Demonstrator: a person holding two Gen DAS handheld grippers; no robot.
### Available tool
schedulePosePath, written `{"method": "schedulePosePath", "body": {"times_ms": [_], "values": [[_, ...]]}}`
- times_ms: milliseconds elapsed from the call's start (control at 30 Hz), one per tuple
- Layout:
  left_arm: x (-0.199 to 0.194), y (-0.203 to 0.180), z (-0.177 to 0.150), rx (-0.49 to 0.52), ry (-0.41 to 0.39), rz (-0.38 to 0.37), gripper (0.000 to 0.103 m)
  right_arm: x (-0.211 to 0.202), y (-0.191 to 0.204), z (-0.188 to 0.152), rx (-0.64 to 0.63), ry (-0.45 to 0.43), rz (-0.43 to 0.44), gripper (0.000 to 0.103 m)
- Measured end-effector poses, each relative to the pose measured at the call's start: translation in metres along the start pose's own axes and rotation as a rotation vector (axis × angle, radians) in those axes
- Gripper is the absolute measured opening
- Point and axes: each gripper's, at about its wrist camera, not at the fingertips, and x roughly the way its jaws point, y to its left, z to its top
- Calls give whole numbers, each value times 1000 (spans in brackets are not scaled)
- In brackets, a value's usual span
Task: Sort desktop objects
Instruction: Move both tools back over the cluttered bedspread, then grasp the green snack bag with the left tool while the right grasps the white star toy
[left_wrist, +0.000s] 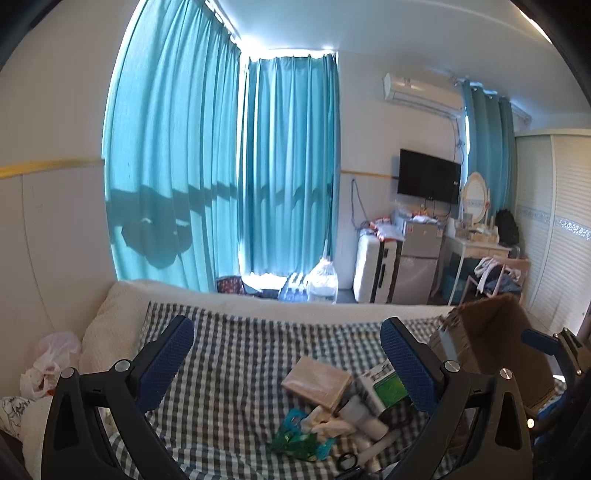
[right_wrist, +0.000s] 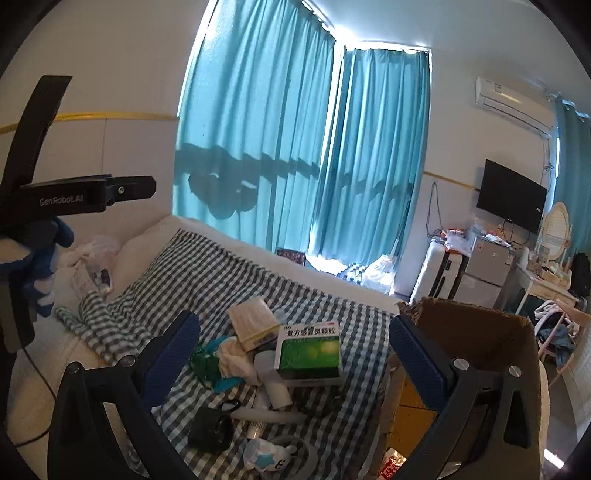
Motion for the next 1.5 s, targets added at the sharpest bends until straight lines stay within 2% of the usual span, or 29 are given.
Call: {"method": "schedulePosePath", "body": {"times_ms": [200,367,500,600,900,1200,1233,1300,1367,1400,1467,1500], "values": [[31,13,-38,-18,82,4,103,24,11,-48,-45,91,68,103],[64,16,-65,-28,175,10,103,52,15,-88,-51,213,138,102],[89,13,-86,-13,244,5,103,68,19,-108,-51,277,208,94],[109,11,-104,-5,299,-7,103,84,18,-122,-32,343,238,81],[162,-2,-157,-11,485,-67,103,118,9,-153,30,455,256,79],[188,-11,-191,27,617,-35,102,145,4,-177,96,567,262,79],[188,-11,-193,25,619,-38,100,149,3,-180,102,577,260,79],[188,-13,-197,36,631,-40,70,156,2,-186,105,601,243,79],[189,-15,-202,41,644,-65,61,159,0,-190,116,615,234,76],[186,-16,-202,47,638,-67,54,159,0,-191,122,616,239,67],[184,-18,-202,47,639,-86,44,156,0,-189,117,611,236,65],[182,-18,-202,50,637,-86,44,155,1,-188,107,607,231,65]]}}
